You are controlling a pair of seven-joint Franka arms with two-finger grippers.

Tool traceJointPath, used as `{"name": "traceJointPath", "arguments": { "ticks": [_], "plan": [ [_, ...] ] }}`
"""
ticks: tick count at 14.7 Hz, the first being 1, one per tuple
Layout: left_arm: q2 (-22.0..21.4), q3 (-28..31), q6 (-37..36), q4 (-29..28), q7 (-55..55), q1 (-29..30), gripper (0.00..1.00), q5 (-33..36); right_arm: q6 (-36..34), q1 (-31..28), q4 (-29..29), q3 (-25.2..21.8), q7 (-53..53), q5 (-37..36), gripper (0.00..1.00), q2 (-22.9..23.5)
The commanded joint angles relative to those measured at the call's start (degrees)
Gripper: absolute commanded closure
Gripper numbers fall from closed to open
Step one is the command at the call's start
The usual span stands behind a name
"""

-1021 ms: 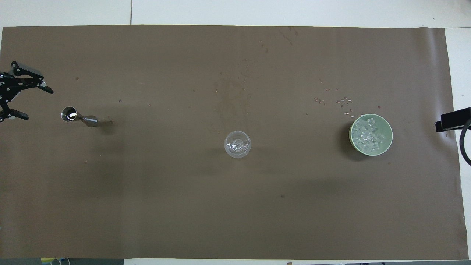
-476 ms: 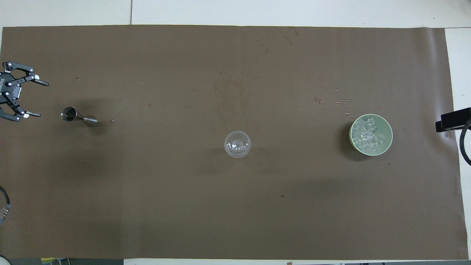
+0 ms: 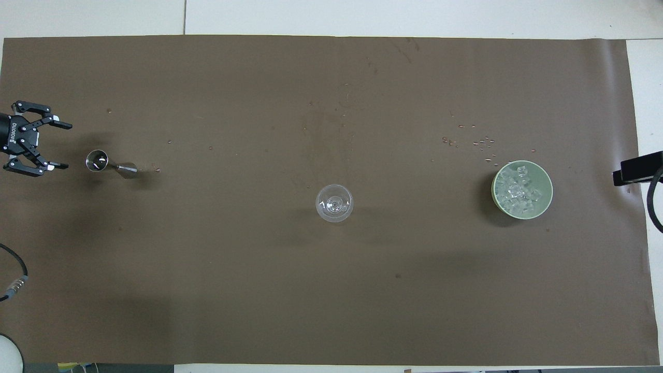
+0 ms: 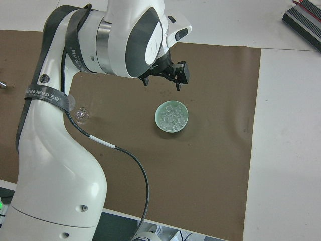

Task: Pour wine and add ice with both arms
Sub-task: 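Grasp the silver cup with the left gripper and carry it toward the glass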

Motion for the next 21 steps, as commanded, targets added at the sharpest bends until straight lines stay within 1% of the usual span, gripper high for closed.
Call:
{"name": "traceJointPath", "arguments": {
  "ticks": [1, 3, 5, 10, 12, 14, 18, 21],
  "plan": [
    [-6.02, 0.06, 4.14, -11.00, -0.43, 0.21, 0.00, -5.45, 0.00, -1.05, -0.70, 0.51, -1.02, 0.45, 0.00, -0.80],
    [-7.60, -0.11, 4.67, -15.04, -0.16, -1.55, 0.00, -6.51, 0.00, -1.05, -0.70, 0.51, -1.02, 0.45, 0.00, -0.80],
    [-9.63, -0.11, 6.16, -19.87, 0.01, -1.47, 0.00, -10.28, 0.00, -1.05, -0.70, 0.51, -1.02, 0.45, 0.00, -0.80],
    [-12.71, -0.03, 8.80, -27.53, 1.85, -0.76, 0.00, -18.72, 0.00, -1.05, -0.70, 0.51, -1.02, 0.45, 0.00, -0.80],
    [-14.11, -0.03, 10.46, -31.21, 4.31, -0.76, 0.00, -22.84, 0.00, -1.05, -0.70, 0.51, -1.02, 0.45, 0.00, -0.80],
    [-15.52, -0.03, 13.80, -35.61, 9.48, -0.76, 0.00, -26.54, 0.00, -1.05, -0.70, 0.51, -1.02, 0.45, 0.00, -0.80],
    [-16.84, -0.11, 16.62, -39.66, 10.47, -0.85, 0.00, -32.79, 0.00, -1.05, -0.70, 0.51, -1.02, 0.45, 0.00, -0.80],
    [-17.28, -0.20, 17.07, -40.55, 10.56, -1.20, 0.00, -34.73, 0.00, -1.05, -0.70, 0.51, -1.02, 0.45, 0.00, -0.80]
  ]
}}
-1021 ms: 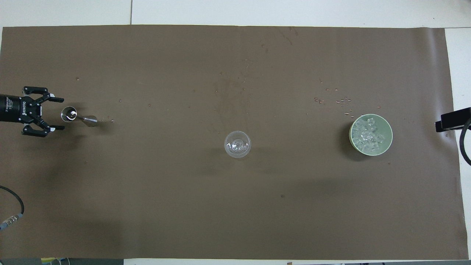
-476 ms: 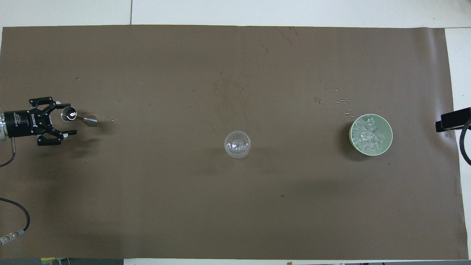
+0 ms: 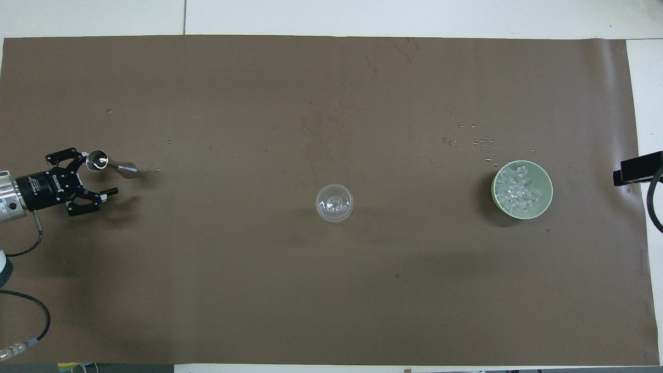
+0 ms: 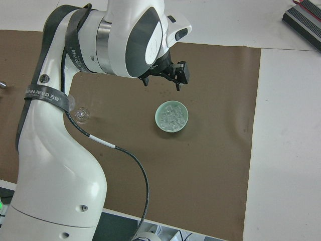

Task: Pour wine and add ice with both arms
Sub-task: 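Grasp the silver cup with the left gripper and carry it toward the glass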

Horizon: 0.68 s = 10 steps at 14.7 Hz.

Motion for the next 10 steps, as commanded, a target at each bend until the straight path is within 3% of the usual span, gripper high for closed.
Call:
{"name": "traceJointPath", "arguments": {
  "ticks": [1, 10],
  "plan": [
    [-2.32, 0.07, 2.13, -2.93, 0.91, -1.06, 0.00, -2.26, 0.00, -1.05, -0.70, 0.51, -1.02, 0.45, 0.00, -0.80],
    [-2.85, -0.10, 5.21, -3.63, 1.35, -3.00, 0.00, -6.12, 0.00, -1.05, -0.70, 0.51, -1.02, 0.45, 0.00, -0.80]
  ]
}}
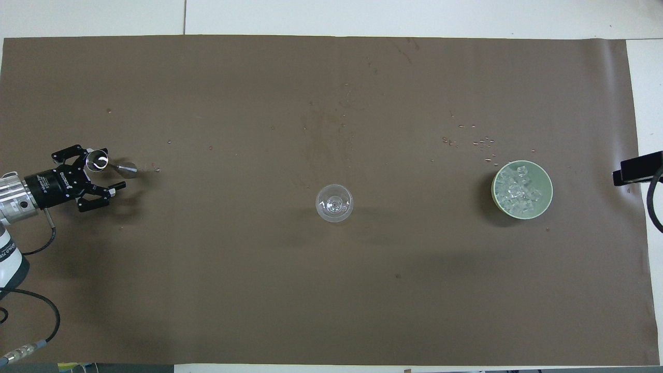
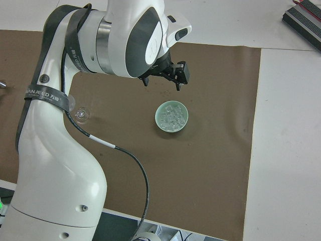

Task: Pour wine and add ice with both arms
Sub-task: 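Grasp the silver cup with the left gripper and carry it toward the glass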

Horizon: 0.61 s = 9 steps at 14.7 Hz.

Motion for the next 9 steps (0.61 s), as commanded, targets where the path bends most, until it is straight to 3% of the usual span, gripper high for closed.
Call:
{"name": "traceJointPath", "arguments": {
  "ticks": [1, 3, 4, 6, 8, 9],
  "plan": [
    [-2.37, 0.21, 1.78, -2.08, 1.03, -0.75, 0.00, -1.26, 0.00, -1.05, -0.70, 0.51, -1.02, 0.45, 0.00, -0.80],
    [-2.37, 0.29, 1.78, -1.99, 0.95, -0.75, 0.00, -1.26, 0.00, -1.05, -0.70, 0.51, -1.02, 0.45, 0.00, -0.80],
    [-2.37, 0.30, 1.78, -1.99, 1.03, -0.75, 0.10, -1.26, 0.00, -1.05, -0.70, 0.51, -1.02, 0.45, 0.00, -0.80],
    [-2.28, 0.30, 2.04, -1.73, 1.12, -0.84, 0.48, -1.35, 0.00, -1.05, -0.70, 0.51, -1.02, 0.45, 0.00, -0.80],
    [-2.28, 0.21, 3.97, -1.73, 1.03, -1.80, 0.65, -1.35, 0.00, -1.05, -0.70, 0.51, -1.02, 0.45, 0.00, -0.80],
    [-2.28, 0.21, 3.98, -1.73, 1.12, -1.81, 0.81, -1.35, 0.00, -1.05, -0.70, 0.51, -1.02, 0.45, 0.00, -0.80]
  ]
}}
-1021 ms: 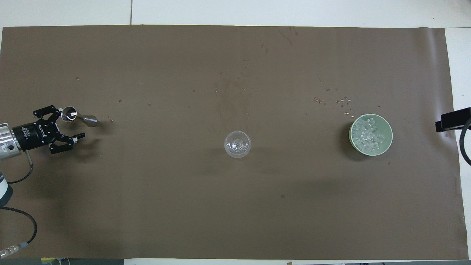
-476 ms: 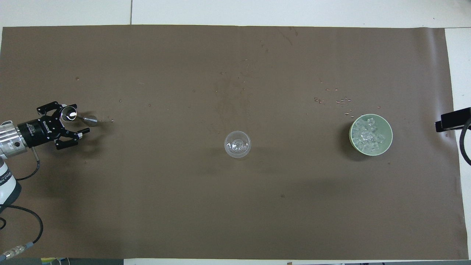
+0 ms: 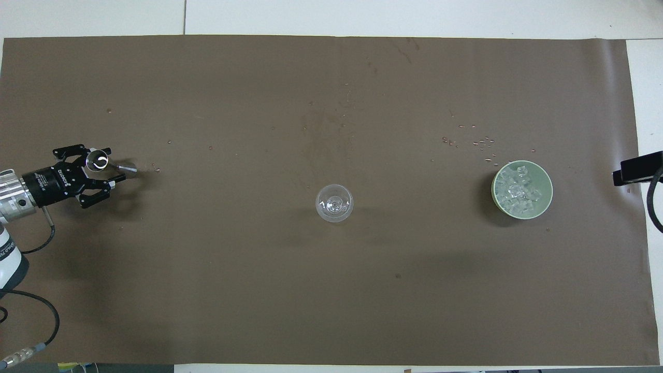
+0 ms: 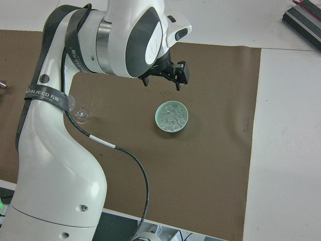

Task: Pour wine and add ice with both arms
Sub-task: 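Grasp the silver cup with the left gripper and carry it toward the glass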

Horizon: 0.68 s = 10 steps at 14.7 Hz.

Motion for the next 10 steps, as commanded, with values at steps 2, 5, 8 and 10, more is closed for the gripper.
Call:
{"name": "traceJointPath", "arguments": {
  "ticks": [2, 5, 8, 10],
  "plan": [
    [-1.48, 0.20, 1.84, -1.70, 1.08, -0.73, 1.00, -1.27, 0.00, -1.05, -0.70, 0.51, -1.02, 0.45, 0.00, -0.80],
    [-2.88, 0.46, 1.05, -1.70, 0.90, -0.46, 1.00, -1.27, 0.00, -1.05, -0.70, 0.51, -1.02, 0.45, 0.00, -0.80],
    [-6.30, 0.55, 0.78, -2.84, -0.67, -1.16, 1.00, -1.27, 0.00, -1.05, -0.70, 0.51, -1.02, 0.45, 0.00, -0.80],
    [-10.25, 0.55, 0.78, -4.68, -1.56, -1.77, 1.00, -1.19, 0.00, -1.05, -0.70, 0.51, -1.02, 0.45, 0.00, -0.80]
  ]
}}
